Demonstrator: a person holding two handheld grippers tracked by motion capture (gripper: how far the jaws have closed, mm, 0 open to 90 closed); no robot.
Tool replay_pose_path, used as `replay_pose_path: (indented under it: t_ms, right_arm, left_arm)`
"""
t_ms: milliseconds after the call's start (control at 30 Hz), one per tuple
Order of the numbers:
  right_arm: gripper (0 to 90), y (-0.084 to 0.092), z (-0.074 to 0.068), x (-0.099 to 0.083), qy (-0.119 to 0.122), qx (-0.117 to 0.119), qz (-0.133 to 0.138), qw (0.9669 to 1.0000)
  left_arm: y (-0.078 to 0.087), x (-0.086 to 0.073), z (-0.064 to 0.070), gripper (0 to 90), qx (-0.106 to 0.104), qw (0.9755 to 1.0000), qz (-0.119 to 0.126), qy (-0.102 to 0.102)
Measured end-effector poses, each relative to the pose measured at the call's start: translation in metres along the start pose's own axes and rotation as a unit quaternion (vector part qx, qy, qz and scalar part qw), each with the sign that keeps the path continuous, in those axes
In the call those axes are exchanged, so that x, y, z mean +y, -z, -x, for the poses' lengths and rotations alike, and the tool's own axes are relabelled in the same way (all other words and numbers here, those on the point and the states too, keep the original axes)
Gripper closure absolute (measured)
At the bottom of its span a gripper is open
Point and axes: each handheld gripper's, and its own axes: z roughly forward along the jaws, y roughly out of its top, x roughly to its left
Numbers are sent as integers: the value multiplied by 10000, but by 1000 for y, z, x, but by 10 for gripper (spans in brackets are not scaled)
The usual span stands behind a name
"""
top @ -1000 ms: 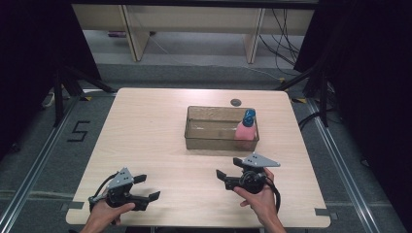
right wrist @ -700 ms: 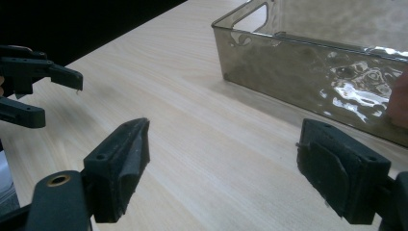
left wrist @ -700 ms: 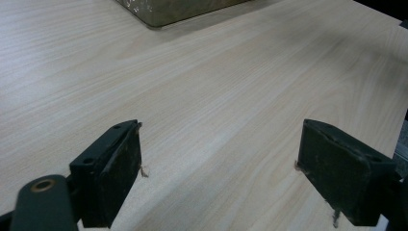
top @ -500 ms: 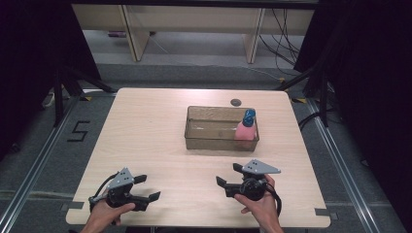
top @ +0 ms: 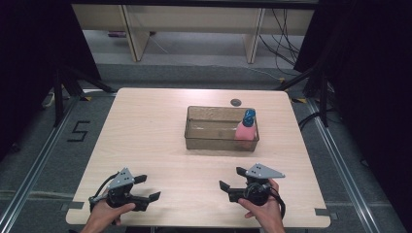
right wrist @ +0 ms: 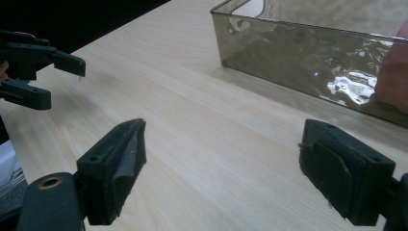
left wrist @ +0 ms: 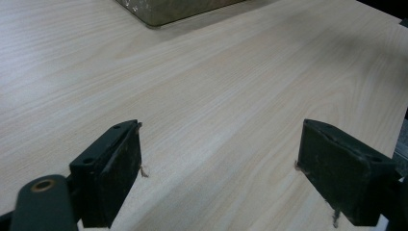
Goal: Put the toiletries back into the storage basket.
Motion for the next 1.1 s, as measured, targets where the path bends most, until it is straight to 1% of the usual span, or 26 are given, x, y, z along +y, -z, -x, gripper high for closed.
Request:
replay_pose_path:
  t_ms: [33,67,100,133,167,200,233,267,333,367,400,433,467,500,533,567,600,633,667,700,733,767,833,1000,1033,1100]
  right_arm:
    - [172,2,0,0,50,-1,-24,10000]
    - [172,3,0,0,11,95,-64,9999]
    - [171,4,1,-1,120,55,-48,9999]
    - [169,5,0,-2,98,-10,-14,10000]
    - [168,5,1,-3,175,26,4,9998]
    - [168,5,-1,-4,27,22,-69,10000]
    - [167,5,0,-4,123,51,-82,9999]
    - [167,5,0,-5,131,11,-39,9999]
    - [167,7,0,-8,246,-46,-86,9996]
    - [166,6,-1,-9,181,35,-59,9998]
    - [166,6,-2,-10,104,5,-103,9999]
    - [165,7,-2,-11,184,69,-95,9998]
    - [165,8,-3,-12,148,-6,-119,9998]
    - [165,9,-4,-13,124,23,-152,9998]
    - [164,8,-3,-14,241,56,-65,9997]
    - [163,9,-5,-15,161,113,-140,9997]
    - [162,9,-5,-17,206,48,-142,9997]
    - [162,10,-6,-17,214,83,-140,9996]
    - [162,12,-7,-18,153,94,-158,9997]
    - [162,12,-7,-18,153,94,-158,9997]
    - [162,13,-7,-19,240,85,-161,9995]
    - [161,14,-9,-21,150,95,-162,9997]
    - [161,14,-8,-23,204,161,-168,9995]
    - [160,15,-8,-28,253,78,-224,9994]
    - [160,16,-10,-29,135,72,-245,9996]
    - [160,15,-8,-29,239,88,-240,9994]
  left_arm:
    - [0,0,0,148,1,10000,-2,-2]
    - [0,0,0,148,1,10000,-2,0]
    - [0,0,0,148,-1,10000,-2,-1]
    - [0,0,0,148,0,10000,-6,-4]
    - [0,0,0,148,24,10000,-18,-8]
    - [0,0,1,148,28,10000,-16,-6]
    - [0,0,0,148,11,10000,-13,-5]
    - [-1,0,0,148,-3,10000,-4,-1]
    - [-1,0,1,148,30,10000,-7,20]
    - [-1,0,1,148,26,10000,-3,19]
    - [-1,0,0,148,-1,10000,-2,-3]
    - [0,0,0,147,9,10000,-7,-9]
    - [0,0,0,148,9,10000,-7,-9]
    - [0,0,0,148,7,10000,-8,-10]
    - [-1,0,0,148,4,10000,-8,-8]
    - [-1,0,1,148,30,10000,-6,12]
    - [-1,0,1,148,25,10000,-5,13]
    - [-1,0,1,148,27,10000,-8,10]
    - [-1,0,1,148,-1,10000,1,9]
    - [-1,0,1,148,-1,10000,1,9]
    - [-1,0,1,148,1,10000,-1,8]
    - [-1,0,1,148,2,10000,-22,-13]
    - [-1,0,1,148,4,10000,-24,-13]
    - [-1,0,1,147,3,10000,-30,-20]
    - [-1,0,1,148,4,10000,-35,-21]
    - [-1,0,0,148,-7,10000,-35,-35]
